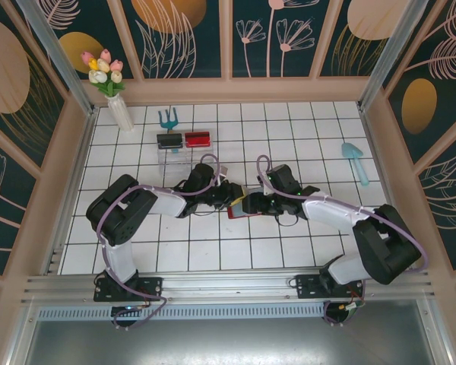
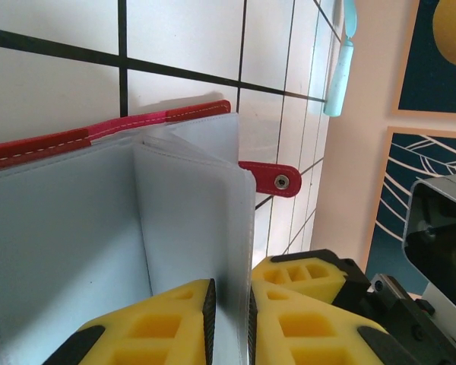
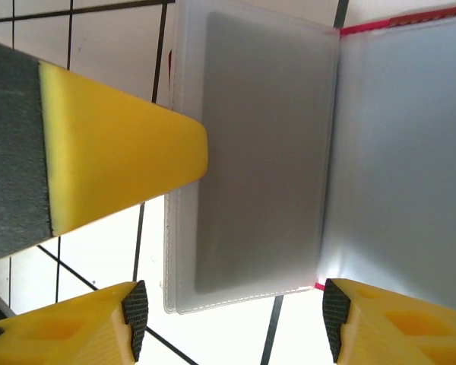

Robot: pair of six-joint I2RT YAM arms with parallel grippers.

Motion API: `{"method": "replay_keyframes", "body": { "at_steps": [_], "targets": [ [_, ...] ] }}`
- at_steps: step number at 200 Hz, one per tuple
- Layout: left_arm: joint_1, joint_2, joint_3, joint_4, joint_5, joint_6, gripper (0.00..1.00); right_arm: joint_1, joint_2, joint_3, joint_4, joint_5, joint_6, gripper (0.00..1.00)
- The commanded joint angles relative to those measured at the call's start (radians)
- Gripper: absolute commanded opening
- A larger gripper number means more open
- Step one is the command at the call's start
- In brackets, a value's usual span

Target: Take the credit cards out of the card holder

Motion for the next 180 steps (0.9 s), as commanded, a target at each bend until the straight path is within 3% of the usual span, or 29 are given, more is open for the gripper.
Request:
{"method": "replay_keyframes", "body": {
  "at_steps": [1, 69, 142, 160, 180],
  "targets": [
    [-0.003, 0.013, 0.025, 0.023, 0.012, 0.001, 0.22, 0.015, -0.064, -0.016, -0.005, 0.081, -0.014, 0.68],
    [-0.005, 0.032, 0.057, 0.02, 0.023, 0.003, 0.24, 0.042, -0.019, 0.011, -0.023, 0.13, -0.032, 0.71],
    [-0.004, 0.027, 0.046, 0.014, 0.022, 0.006, 0.24, 0.01, -0.023, 0.0, -0.041, 0.195, -0.003, 0.65],
    [-0.004, 0.019, 0.045, -0.001, 0.018, 0.016, 0.32, -0.003, -0.018, -0.005, -0.049, 0.201, 0.002, 0.63],
    [-0.004, 0.001, 0.048, -0.036, 0.007, 0.039, 0.34, -0.02, -0.017, -0.012, -0.049, 0.195, 0.006, 0.62]
  ]
}}
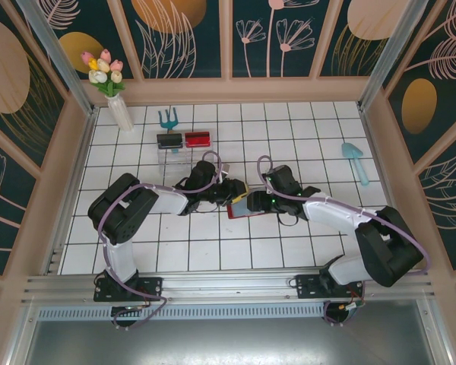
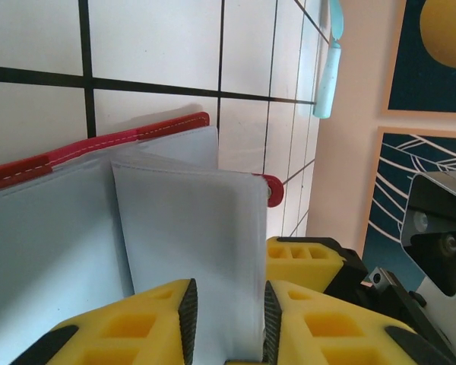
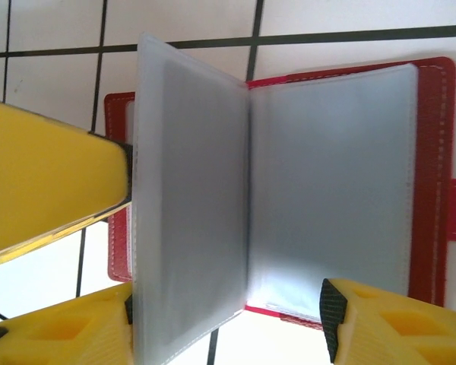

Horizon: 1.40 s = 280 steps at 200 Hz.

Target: Take the credit cards out of the card holder

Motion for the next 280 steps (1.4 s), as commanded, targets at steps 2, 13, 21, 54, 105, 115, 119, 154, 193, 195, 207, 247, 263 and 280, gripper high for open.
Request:
{"method": "replay_keyframes", "body": {
  "at_steps": [2, 13, 21, 54, 105, 115, 119, 154, 193, 195, 207, 247, 263, 280],
  "targets": [
    [-0.004, -0.017, 0.01, -0.034, -0.001, 0.035, 0.34, -0.02, -0.005, -0.013, -0.024, 0.021, 0.016, 0.62],
    [-0.004, -0.027, 0.01, -0.047, -0.006, 0.043, 0.35, -0.019, -0.005, -0.013, -0.022, 0.019, 0.015, 0.62],
    [-0.004, -0.033, 0.009, -0.056, -0.008, 0.049, 0.35, -0.019, -0.002, -0.012, -0.021, 0.015, 0.015, 0.62],
    [-0.003, -0.038, -0.004, -0.073, -0.019, 0.058, 0.35, -0.02, 0.003, -0.012, -0.019, 0.008, 0.015, 0.62],
    [-0.004, -0.041, -0.006, -0.068, -0.025, 0.056, 0.36, -0.012, -0.02, 0.008, 0.016, -0.098, 0.009, 0.59],
    [-0.003, -0.042, -0.012, -0.068, -0.026, 0.057, 0.35, -0.005, -0.025, 0.019, 0.025, -0.121, 0.009, 0.58],
    [-0.004, -0.042, -0.015, -0.068, -0.028, 0.056, 0.35, -0.002, -0.025, 0.023, 0.027, -0.128, 0.009, 0.58],
    [-0.003, -0.04, -0.029, -0.054, -0.034, 0.05, 0.36, 0.004, -0.026, 0.04, 0.049, -0.184, 0.016, 0.58],
    [-0.003, -0.035, -0.023, -0.044, -0.03, 0.053, 0.44, 0.004, -0.022, 0.037, 0.056, -0.194, 0.021, 0.58],
    [-0.003, -0.036, -0.022, -0.044, -0.028, 0.053, 0.44, 0.004, -0.02, 0.037, 0.054, -0.193, 0.021, 0.58],
    [-0.003, -0.034, -0.015, -0.038, -0.026, 0.052, 0.45, 0.004, -0.02, 0.036, 0.056, -0.192, 0.02, 0.58],
    [-0.004, -0.01, 0.026, -0.011, -0.004, 0.052, 0.52, 0.004, -0.017, 0.037, 0.057, -0.193, 0.019, 0.58],
    [-0.004, 0.002, 0.043, -0.015, 0.008, 0.059, 0.52, 0.004, -0.017, 0.038, 0.053, -0.189, 0.02, 0.58],
    [-0.004, 0.012, 0.062, -0.019, 0.015, 0.065, 0.54, 0.003, -0.014, 0.037, 0.055, -0.19, 0.018, 0.58]
  ]
}}
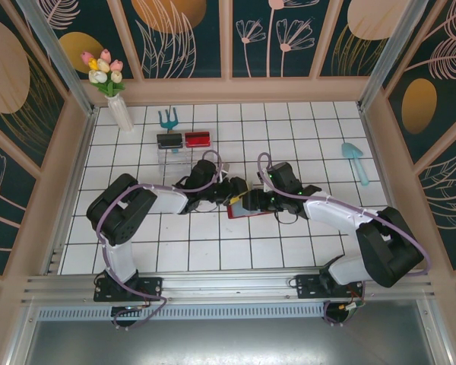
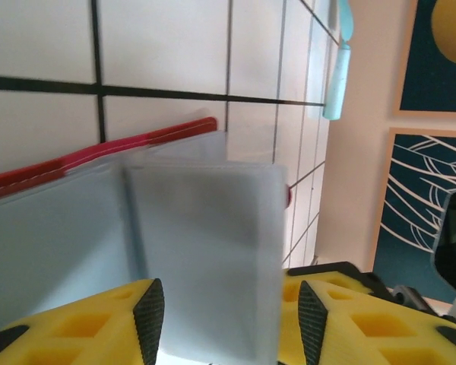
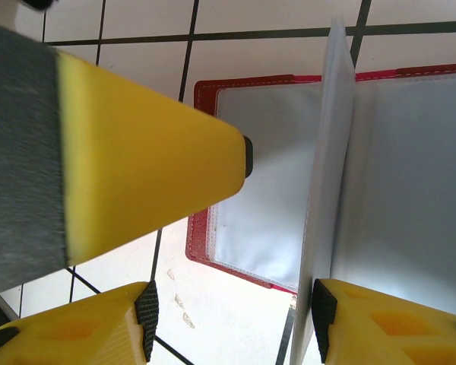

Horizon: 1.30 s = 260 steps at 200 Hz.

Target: Take the credit cards out of the card holder

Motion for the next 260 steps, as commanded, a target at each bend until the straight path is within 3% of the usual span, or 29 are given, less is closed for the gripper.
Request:
{"method": "replay_keyframes", "body": {
  "at_steps": [1, 136, 149, 161, 167, 260],
  "targets": [
    [-0.005, 0.023, 0.041, 0.03, 0.029, 0.028, 0.54, 0.005, -0.009, 0.024, 0.012, -0.017, 0.011, 0.58],
    [-0.006, 0.079, 0.087, -0.136, 0.016, 0.087, 0.52, -0.002, 0.002, 0.027, 0.018, -0.021, 0.011, 0.6],
    [-0.007, 0.07, 0.08, -0.113, 0.03, 0.087, 0.55, -0.002, 0.004, 0.028, 0.022, -0.03, 0.011, 0.61],
    [-0.007, 0.053, 0.075, -0.086, 0.038, 0.086, 0.74, -0.003, 0.01, 0.028, 0.027, -0.037, 0.012, 0.62],
    [-0.009, 0.045, 0.075, -0.075, 0.042, 0.089, 0.77, -0.002, 0.01, 0.028, 0.03, -0.042, 0.014, 0.62],
    [-0.017, 0.07, 0.098, -0.169, 0.021, 0.117, 0.65, -0.004, 0.006, 0.021, 0.033, -0.036, 0.018, 0.62]
  ]
}}
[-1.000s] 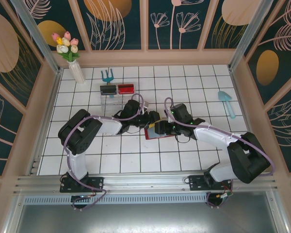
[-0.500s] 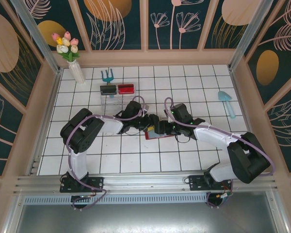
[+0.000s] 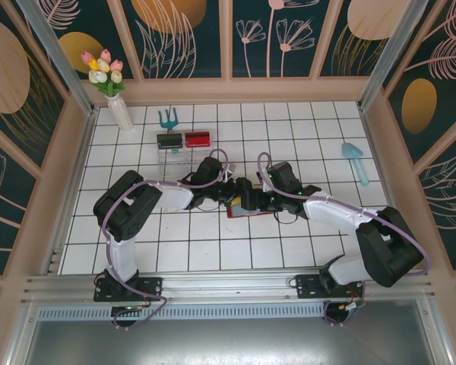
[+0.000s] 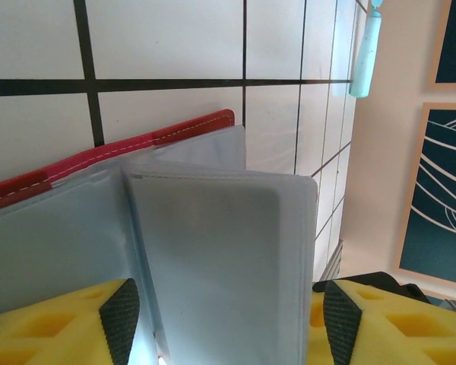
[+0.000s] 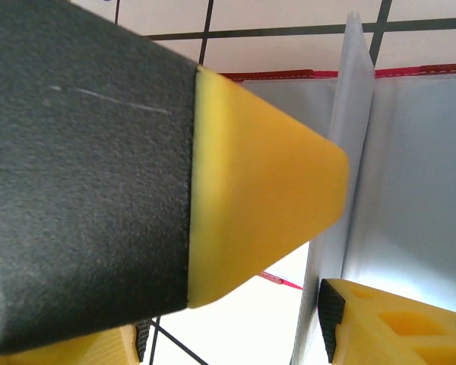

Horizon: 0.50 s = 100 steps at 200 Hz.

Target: Take the credit cards out of the card holder

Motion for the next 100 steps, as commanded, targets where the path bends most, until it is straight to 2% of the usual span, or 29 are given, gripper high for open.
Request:
{"method": "replay_keyframes", "body": {
  "at_steps": [1, 92, 100],
  "targets": [
    [-0.009, 0.015, 0.011, -0.037, -0.007, 0.024, 0.65, -0.003, 0.004, 0.022, 0.021, -0.009, 0.007, 0.62],
    [-0.007, 0.009, -0.013, -0.036, -0.019, 0.014, 0.62, -0.053, -0.05, -0.03, 0.027, 0.024, 0.046, 0.62],
    [-0.008, 0.009, -0.013, -0.037, -0.019, 0.015, 0.62, -0.091, -0.06, -0.041, 0.028, 0.026, 0.052, 0.61]
  ]
}}
